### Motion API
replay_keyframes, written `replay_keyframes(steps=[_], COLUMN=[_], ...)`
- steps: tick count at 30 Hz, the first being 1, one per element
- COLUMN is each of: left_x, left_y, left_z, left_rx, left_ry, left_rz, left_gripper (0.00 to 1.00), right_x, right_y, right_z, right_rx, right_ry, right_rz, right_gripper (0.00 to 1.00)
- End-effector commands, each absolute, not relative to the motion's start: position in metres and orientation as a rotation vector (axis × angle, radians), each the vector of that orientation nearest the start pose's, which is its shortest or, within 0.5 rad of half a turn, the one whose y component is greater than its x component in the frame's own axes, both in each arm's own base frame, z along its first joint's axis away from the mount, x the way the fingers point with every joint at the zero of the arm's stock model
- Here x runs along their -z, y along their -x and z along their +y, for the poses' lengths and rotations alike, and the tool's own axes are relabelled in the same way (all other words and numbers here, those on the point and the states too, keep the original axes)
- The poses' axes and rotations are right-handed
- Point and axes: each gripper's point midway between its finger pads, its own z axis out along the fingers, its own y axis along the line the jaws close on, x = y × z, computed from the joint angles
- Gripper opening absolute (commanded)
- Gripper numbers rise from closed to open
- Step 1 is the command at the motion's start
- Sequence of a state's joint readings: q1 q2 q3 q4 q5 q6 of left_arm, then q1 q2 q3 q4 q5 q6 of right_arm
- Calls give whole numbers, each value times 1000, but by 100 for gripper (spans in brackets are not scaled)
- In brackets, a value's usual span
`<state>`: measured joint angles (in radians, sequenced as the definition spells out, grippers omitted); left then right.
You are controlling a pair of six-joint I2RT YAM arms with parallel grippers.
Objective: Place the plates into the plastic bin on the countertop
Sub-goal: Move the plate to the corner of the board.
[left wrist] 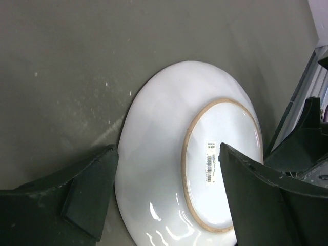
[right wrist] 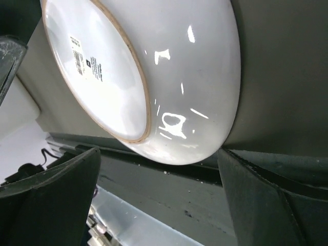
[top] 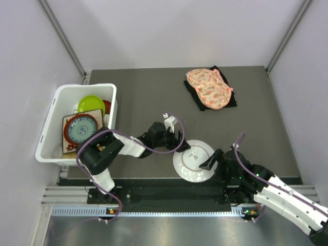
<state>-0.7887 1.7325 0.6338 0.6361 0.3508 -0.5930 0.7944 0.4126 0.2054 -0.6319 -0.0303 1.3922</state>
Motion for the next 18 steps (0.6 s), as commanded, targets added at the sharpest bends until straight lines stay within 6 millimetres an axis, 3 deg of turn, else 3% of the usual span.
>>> replay_keyframes(steps=[1,2,4,5,7,8,10,11,16,18], left_x=[-76,-90,-89,-105,-114,-123,-132,-132,-134,-128], left_y=[-230,-234,-234,-241,-242,-244,-251,-256,-268,-271], left_z=[-354,-351,-337,-330,-322,-320,-323,-332,-375,-384], left_rx=[1188,1168,1083,1038,1004,1002,982,985,1081,1112], left_ry=[-411,-394,-370,-328,-304,-301,-339,-375,-521,-526], left_rz=[2155,2128,2177,2143,2124,2086,2027,2024,2014,2004], left_gripper=[84,84,88,90,93,94,95,94,93,92], right_x=[-43,-48,-53,-56,-54,-41,-41,-32,-30,-29], right_y=[-104,-102,-107,-108,-108,-104,-104,-102,-101,-101], right_z=[153,145,134,133,140,144,164,165,165,167], right_rx=[-809,-753,-680,-675,-723,-739,-889,-897,-882,-892], right_ry=[-750,-722,-712,-712,-710,-743,-756,-787,-795,-807], right_rz=[2545,2556,2527,2518,2524,2551,2547,2553,2569,2570], right_gripper=[96,97,97,98,98,98,97,96,96,96])
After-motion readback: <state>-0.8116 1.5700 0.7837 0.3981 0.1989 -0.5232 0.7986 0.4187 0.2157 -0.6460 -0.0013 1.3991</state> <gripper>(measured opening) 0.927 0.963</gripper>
